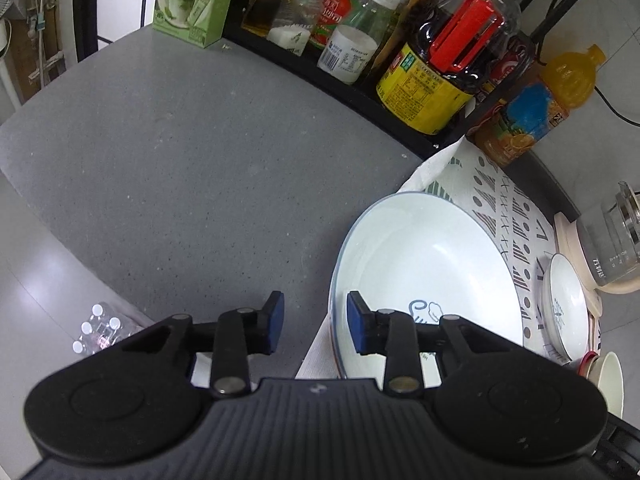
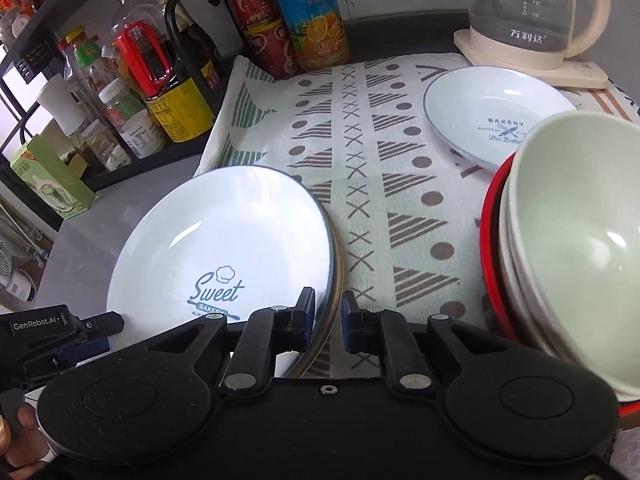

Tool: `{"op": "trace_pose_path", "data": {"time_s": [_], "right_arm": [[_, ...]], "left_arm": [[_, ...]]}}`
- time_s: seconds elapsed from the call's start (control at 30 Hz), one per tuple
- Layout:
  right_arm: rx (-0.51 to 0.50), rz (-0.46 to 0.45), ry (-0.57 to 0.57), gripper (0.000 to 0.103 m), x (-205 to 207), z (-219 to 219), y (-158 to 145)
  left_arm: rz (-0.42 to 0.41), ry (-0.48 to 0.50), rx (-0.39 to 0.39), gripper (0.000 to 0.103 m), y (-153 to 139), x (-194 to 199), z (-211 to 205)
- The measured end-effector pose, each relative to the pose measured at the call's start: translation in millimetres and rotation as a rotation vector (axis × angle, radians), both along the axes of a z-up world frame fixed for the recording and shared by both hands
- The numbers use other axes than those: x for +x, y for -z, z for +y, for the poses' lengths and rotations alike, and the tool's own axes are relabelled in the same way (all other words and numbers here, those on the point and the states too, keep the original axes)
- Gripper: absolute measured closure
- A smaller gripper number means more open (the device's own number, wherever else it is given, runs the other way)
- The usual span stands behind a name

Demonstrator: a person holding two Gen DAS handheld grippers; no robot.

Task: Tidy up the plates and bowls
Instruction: 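Open the right gripper and release the 'Sweet' plate on the stack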

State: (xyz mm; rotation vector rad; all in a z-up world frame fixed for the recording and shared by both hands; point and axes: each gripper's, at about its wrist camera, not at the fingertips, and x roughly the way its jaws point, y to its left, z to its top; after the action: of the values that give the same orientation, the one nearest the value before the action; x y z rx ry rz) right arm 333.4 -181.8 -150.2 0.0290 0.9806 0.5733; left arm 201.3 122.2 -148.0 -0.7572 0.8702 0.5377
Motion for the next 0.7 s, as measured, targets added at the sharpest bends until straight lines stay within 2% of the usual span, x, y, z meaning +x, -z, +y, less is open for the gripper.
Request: {"op": "trace_pose_path", "data": {"time_s": [0.17, 0.23, 0.33, 0.37, 0.4, 0.47, 0.63, 0.7], "right_arm": [[-0.001, -0.014, -0.003, 0.086, -1, -6, -10], [0.004, -0.020, -0.007, 0.083, -2, -7, -15], [0.012, -0.037, -0.007, 0.066, -3, -10, -24], [0.016, -0.041, -0.006, 0.056, -3, -11, -28], [0.020, -0.047, -0.003, 0.050, -3, -12, -31], [0.027, -0.065, -0.002, 0.045, -2, -13, -39], [0.052, -0.105, 0.016, 0.017, 2, -21, -57], [0.068, -0.128, 0.028, 0.012, 4, -27, -65]], "left_arm": [[0.026, 0.016, 0.013, 0.065, -11, 2, -1], [0.032, 0.020, 0.009, 0.059, -14, 3, -2], [0.044, 0.032, 0.001, 0.048, -20, 6, -4], [0.042, 0.040, 0.000, 0.043, -22, 7, -5], [0.042, 0.045, 0.001, 0.037, -25, 9, -6], [0.046, 0.057, 0.008, 0.031, -30, 12, -8], [0.033, 0.093, 0.010, 0.021, -46, 26, -15], [0.009, 0.103, 0.034, 0.019, -55, 32, -21]]}}
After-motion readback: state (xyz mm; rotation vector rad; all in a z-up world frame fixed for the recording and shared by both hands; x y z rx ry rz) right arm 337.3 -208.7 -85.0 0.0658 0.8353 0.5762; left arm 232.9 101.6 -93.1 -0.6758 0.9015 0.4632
